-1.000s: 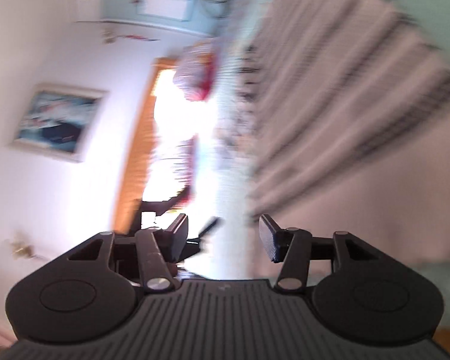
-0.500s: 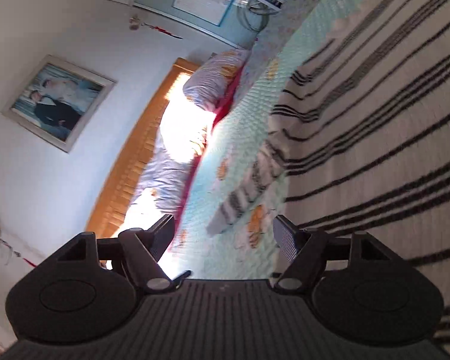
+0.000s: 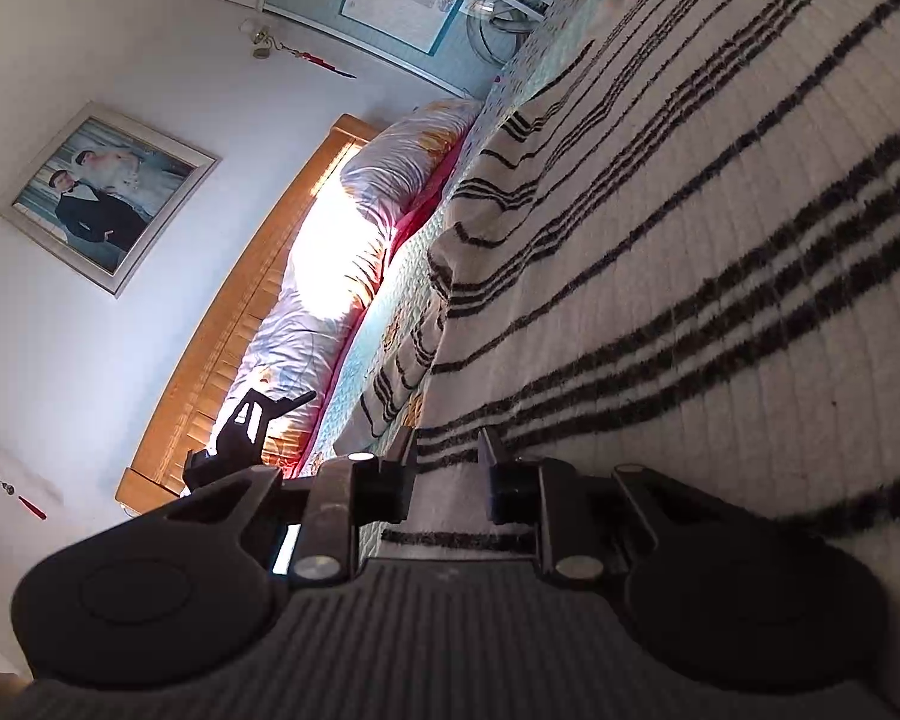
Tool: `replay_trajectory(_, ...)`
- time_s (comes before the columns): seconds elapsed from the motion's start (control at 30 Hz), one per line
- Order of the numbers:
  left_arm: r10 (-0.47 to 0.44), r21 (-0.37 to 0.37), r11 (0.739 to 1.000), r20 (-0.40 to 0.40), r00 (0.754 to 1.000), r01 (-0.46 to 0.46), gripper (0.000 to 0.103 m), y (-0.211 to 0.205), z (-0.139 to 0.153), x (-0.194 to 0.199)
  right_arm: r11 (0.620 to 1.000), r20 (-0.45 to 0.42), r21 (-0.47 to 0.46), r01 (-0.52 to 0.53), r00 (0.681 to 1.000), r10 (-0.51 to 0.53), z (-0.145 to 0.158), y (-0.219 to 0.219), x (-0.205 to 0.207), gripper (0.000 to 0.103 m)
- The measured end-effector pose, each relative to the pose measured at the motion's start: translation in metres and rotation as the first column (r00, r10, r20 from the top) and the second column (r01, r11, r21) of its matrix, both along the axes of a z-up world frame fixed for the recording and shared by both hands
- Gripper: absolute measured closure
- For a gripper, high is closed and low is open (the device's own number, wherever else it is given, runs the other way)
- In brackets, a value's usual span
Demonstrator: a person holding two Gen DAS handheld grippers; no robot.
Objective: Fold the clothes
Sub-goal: 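Grasp the other striped sleeve cuff with the left gripper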
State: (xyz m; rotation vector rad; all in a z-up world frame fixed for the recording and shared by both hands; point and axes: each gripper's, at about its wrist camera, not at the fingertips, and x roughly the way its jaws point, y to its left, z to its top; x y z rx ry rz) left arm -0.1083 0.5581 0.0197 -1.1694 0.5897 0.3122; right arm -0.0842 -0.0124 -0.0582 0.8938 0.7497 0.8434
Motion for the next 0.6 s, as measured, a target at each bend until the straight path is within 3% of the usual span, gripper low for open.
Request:
replay_trajectory(0.1, -0.046, -0.037, 0.998, 0.017, 0.999, 0.046, 0.007, 0.005, -0.008, 0.007, 1.000, 0.002, 0.003, 0.002, 1.000, -0.002, 0.000, 0.002, 0.000, 0.080)
replay_trajectory(0.17, -0.070, 0.011, 0.997, -0.005, 0.998, 0.070, 0.009, 0.004, -0.006, 0.014, 1.000, 0.003, 0.004, 0.002, 1.000, -0.002, 0.000, 0.003, 0.000, 0.080)
replay_trajectory(0.23, -0.093, 0.059, 0.994, -0.028, 0.995, 0.095, 0.024, 0.003, -0.005, 0.021, 1.000, 0.003, 0.005, 0.002, 1.000, -0.002, 0.001, 0.003, 0.000, 0.080)
replay_trajectory(0.3, -0.115, 0.106, 0.987, -0.052, 0.992, 0.120, 0.057, 0.002, -0.004, 0.028, 1.000, 0.004, 0.004, 0.003, 1.000, -0.003, 0.001, 0.003, 0.000, 0.080)
replay_trajectory(0.33, -0.125, 0.129, 0.983, -0.065, 0.990, 0.133, 0.066, 0.002, -0.003, 0.032, 1.000, 0.005, 0.003, 0.003, 1.000, -0.003, 0.002, 0.003, 0.000, 0.080)
replay_trajectory(0.37, -0.136, 0.152, 0.977, -0.078, 0.988, 0.146, 0.084, 0.001, -0.002, 0.036, 1.000, 0.005, 0.003, 0.003, 1.000, -0.003, 0.002, 0.004, 0.000, 0.080)
replay_trajectory(0.43, -0.138, 0.220, 0.963, -0.093, 0.986, 0.156, 0.088, -0.005, 0.002, 0.038, 1.000, 0.005, 0.003, 0.003, 1.000, -0.003, 0.002, 0.006, 0.000, 0.080)
replay_trajectory(0.5, -0.136, 0.335, 0.930, -0.069, 0.988, 0.152, 0.091, -0.020, 0.014, 0.032, 1.000, 0.004, 0.004, 0.003, 1.000, -0.003, 0.002, 0.005, 0.000, 0.080)
replay_trajectory(0.6, -0.125, 0.443, 0.889, -0.018, 0.992, 0.120, 0.092, -0.045, 0.037, 0.006, 1.000, 0.004, 0.003, 0.003, 1.000, -0.003, 0.002, 0.006, 0.000, 0.080)
